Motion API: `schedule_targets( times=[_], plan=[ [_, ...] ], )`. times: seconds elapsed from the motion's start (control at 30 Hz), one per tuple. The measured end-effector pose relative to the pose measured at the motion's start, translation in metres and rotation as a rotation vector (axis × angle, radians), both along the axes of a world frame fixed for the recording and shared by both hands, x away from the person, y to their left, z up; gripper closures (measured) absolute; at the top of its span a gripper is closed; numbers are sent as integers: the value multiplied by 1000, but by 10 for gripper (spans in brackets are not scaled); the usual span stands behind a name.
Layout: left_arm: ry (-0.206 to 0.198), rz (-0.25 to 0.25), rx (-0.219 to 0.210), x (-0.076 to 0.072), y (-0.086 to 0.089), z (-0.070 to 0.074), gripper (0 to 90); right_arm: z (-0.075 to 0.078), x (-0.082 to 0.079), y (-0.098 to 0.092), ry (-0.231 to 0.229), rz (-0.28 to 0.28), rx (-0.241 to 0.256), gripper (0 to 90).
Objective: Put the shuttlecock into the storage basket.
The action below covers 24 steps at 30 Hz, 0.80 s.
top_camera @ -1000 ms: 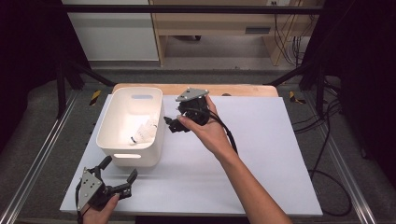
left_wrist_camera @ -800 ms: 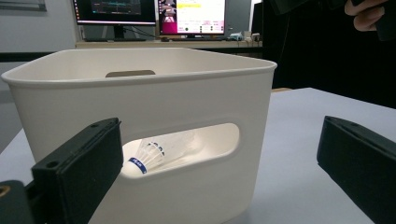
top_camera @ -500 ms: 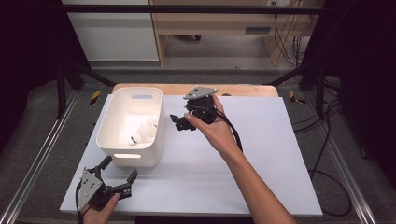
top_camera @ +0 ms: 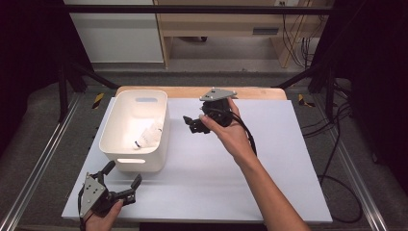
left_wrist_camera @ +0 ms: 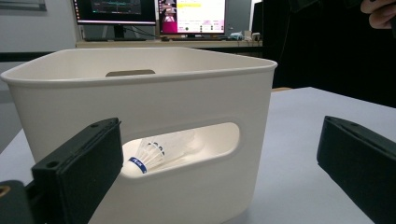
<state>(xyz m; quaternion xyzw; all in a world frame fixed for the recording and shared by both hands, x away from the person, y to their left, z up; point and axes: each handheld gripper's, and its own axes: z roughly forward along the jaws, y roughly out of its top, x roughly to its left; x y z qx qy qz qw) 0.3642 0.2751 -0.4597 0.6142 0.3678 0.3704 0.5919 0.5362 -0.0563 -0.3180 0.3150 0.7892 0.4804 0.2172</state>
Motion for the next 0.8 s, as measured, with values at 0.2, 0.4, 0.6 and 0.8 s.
schedule_targets(
  times=[0.2,0.4,0.6,0.8],
  plan=[
    [1,7,-1,0,2,0,5,3,-2,-13,-11,-21,11,63],
    [3,13,-3,0,4,-1,5,5,-3,-29,-12,-46,21,63],
    [4,17,-2,-1,5,-1,5,4,-1,-45,-12,-74,33,73],
    [3,22,-7,-1,6,-1,5,3,-1,-62,-3,-106,52,67]
  ],
)
